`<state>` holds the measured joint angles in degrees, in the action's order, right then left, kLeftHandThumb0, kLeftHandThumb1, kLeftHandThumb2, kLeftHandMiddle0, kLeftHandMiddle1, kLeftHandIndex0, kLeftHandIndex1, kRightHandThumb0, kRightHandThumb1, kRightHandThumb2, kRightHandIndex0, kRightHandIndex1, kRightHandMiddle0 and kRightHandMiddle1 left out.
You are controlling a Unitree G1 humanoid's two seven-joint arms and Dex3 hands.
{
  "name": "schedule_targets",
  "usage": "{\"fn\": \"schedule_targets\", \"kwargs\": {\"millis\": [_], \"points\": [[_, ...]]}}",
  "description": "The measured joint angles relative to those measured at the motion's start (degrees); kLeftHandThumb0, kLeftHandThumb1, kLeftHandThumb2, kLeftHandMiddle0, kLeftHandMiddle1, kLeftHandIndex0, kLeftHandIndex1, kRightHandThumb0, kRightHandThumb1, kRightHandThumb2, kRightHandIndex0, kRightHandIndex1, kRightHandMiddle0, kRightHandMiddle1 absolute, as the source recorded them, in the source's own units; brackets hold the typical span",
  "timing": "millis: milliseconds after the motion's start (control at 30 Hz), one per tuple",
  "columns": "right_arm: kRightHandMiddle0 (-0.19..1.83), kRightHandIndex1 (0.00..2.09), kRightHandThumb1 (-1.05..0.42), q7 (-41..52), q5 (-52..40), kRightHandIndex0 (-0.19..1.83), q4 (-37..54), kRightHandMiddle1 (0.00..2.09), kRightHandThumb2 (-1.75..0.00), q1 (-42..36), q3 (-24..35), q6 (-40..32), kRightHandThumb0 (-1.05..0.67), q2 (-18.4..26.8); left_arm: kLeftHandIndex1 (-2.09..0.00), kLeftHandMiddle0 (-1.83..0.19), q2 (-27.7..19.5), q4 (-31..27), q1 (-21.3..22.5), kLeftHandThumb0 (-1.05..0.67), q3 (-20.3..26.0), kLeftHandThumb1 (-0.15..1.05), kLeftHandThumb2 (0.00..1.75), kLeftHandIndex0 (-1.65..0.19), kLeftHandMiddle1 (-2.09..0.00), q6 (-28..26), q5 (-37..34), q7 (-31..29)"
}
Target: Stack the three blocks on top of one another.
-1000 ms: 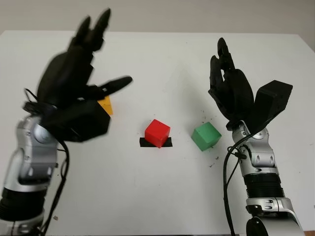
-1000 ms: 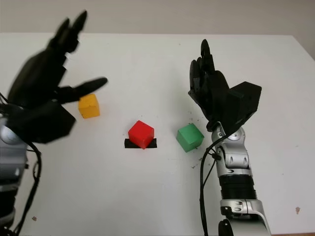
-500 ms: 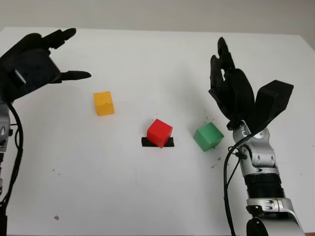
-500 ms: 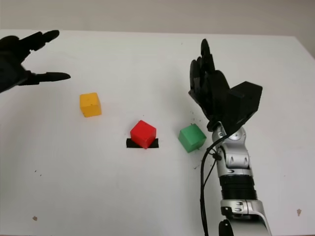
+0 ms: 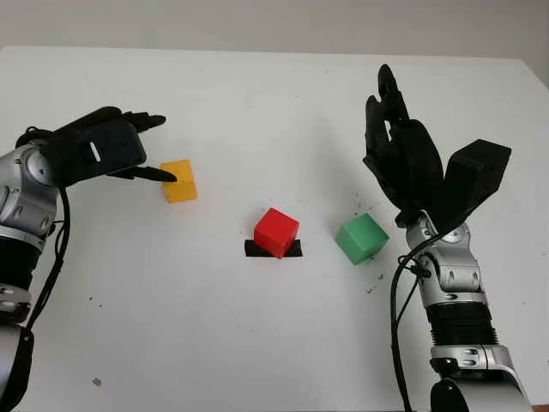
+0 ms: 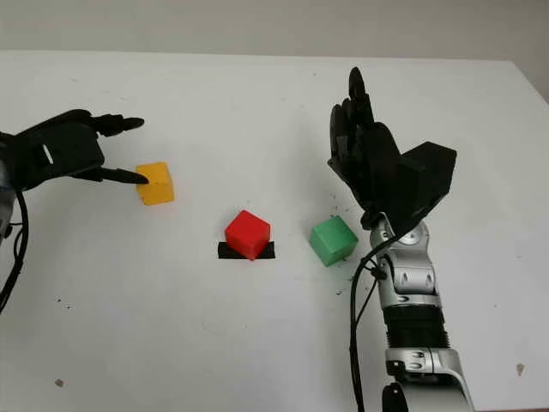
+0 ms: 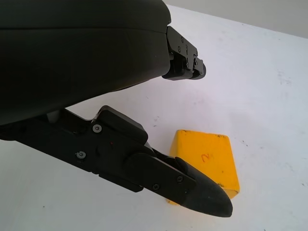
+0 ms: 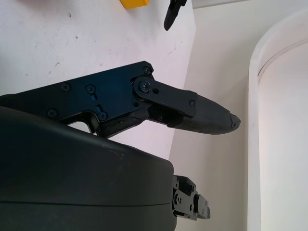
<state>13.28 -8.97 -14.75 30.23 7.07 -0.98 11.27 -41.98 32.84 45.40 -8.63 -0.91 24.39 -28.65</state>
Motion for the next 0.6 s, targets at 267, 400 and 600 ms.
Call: {"fn": "schedule_targets", "kwargs": {"millis": [267, 400, 600], "points": [[-0.19, 0.0, -1.05, 0.3, -0.1, -0.19, 0.0, 0.0, -0.7, 0.0, 0.0, 0.0, -0.68, 0.1, -0.07, 0.16, 0.3, 0.3, 0.0, -0.77, -1.2, 0.85, 0.04, -0.22, -0.05, -0.8, 0.2, -1.0], [-0.19, 0.0, -1.05, 0.6, -0.1, -0.19, 0.0, 0.0, -0.7, 0.1, 0.0, 0.0, -0.67, 0.2, -0.08, 0.11, 0.4, 0.3, -0.2, -0.77, -2.4, 0.84, 0.04, -0.27, -0.07, 0.0, 3.2, 3.7], [-0.19, 0.0, -1.05, 0.7, -0.1, -0.19, 0.0, 0.0, -0.71, 0.1, 0.0, 0.0, -0.66, 0.4, -0.11, 0.04, 0.3, 0.4, -1.3, -0.72, -5.5, 0.85, 0.05, -0.38, -0.08, 3.2, 10.6, 13.7]]}}
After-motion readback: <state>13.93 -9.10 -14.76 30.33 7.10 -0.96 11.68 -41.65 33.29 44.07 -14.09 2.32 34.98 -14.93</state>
